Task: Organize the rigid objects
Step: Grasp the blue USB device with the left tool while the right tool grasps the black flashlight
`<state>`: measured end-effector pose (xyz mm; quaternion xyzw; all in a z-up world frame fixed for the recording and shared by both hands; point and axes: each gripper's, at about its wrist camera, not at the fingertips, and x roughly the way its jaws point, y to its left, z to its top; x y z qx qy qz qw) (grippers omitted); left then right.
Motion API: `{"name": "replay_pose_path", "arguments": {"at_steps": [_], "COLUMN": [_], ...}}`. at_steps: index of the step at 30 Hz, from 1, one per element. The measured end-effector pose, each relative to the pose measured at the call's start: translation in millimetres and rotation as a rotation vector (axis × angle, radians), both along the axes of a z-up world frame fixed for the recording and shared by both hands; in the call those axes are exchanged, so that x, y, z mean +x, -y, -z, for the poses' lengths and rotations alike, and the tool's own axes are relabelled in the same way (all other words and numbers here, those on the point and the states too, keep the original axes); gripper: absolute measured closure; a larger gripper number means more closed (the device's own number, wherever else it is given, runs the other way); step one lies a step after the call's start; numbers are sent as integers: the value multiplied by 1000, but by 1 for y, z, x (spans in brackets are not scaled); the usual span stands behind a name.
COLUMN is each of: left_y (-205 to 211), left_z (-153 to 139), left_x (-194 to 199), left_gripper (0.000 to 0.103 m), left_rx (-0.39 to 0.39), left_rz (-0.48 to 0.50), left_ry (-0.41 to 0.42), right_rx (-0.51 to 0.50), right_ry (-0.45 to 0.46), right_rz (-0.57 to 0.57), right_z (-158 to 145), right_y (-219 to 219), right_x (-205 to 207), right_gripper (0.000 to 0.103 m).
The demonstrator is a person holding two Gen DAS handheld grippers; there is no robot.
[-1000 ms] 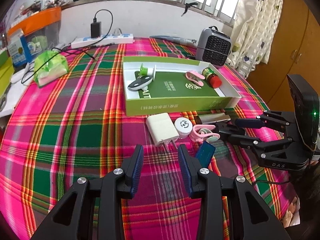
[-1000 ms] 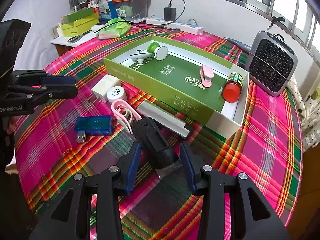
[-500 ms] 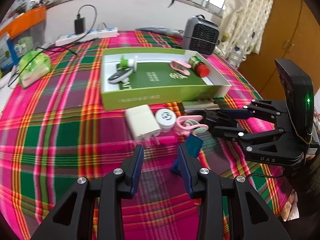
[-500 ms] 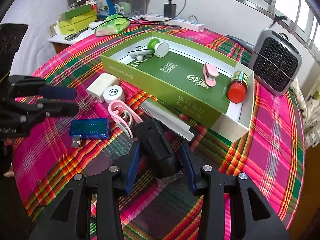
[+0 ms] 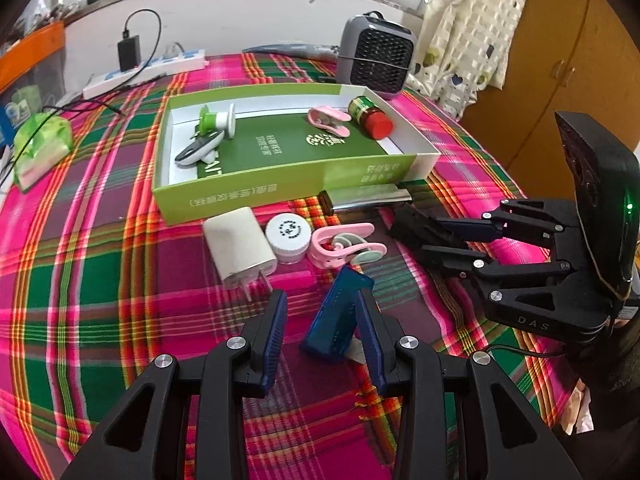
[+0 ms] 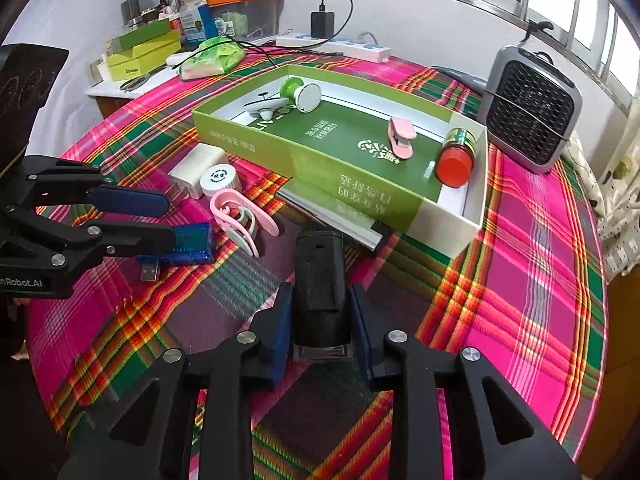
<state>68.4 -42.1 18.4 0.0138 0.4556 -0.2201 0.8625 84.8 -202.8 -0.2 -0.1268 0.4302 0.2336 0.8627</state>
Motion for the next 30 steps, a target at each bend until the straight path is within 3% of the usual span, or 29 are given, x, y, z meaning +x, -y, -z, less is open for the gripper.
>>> {"name": "replay_pose_path", "arguments": {"at_steps": [8,20,30], "left_y": [12,20,18], "left_z": [2,9,10], "left_x": [-1,2,3], "left_gripper": [68,68,69], "left_rx": [34,167,156], "left_rz": [3,-35,-59], "left_ry": [2,39,49], "right_rx": [42,49,59], "right_ry": [-7,3,13], "right_rz": [49,69,76], "right_z": [0,0,1], "right_y": [10,11,13], "right_x": [-12,-17,-18], "right_gripper": [74,74,74]}}
